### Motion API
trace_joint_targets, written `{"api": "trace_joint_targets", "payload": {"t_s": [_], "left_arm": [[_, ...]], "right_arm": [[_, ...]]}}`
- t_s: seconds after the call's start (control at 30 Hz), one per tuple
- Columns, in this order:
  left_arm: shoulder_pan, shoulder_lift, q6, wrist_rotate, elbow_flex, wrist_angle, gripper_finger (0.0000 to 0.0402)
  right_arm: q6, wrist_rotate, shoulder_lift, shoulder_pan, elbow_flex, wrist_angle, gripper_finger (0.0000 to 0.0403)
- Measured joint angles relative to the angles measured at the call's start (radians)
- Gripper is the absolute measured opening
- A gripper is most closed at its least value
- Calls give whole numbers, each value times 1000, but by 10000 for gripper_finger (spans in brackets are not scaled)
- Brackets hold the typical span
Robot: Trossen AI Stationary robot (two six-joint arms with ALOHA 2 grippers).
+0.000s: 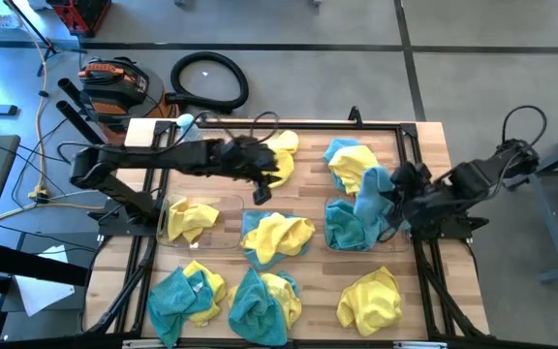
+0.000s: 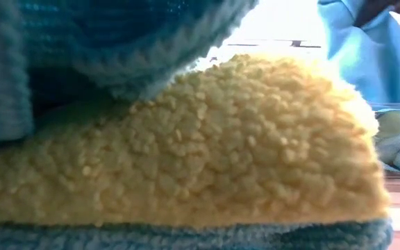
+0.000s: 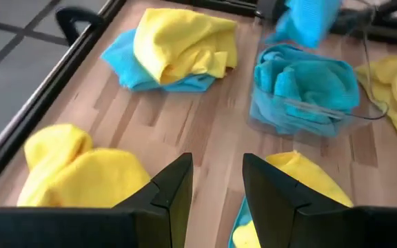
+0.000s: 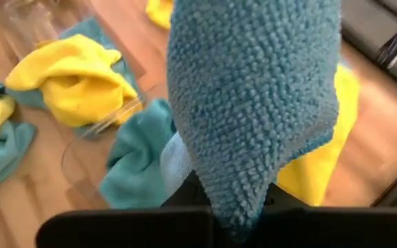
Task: Sort microfiber towel by color & place in baskets
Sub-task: Put the blue microfiber cloth into the right transparent bin
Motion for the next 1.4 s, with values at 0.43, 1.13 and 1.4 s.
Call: {"api": "trace_joint_targets", "payload": {"t_s": [0.43, 1.13, 1.4], "left_arm": [[11, -394, -147, -24, -528, 389, 117], [10, -442, -190, -47, -612, 434, 117], [10, -442, -190, -47, -612, 433, 117]], "right_arm": [[333, -79, 2, 125, -430, 289, 1], [171, -407, 47, 33, -605, 493, 15], [114, -409, 45, 20, -533, 392, 83]]}}
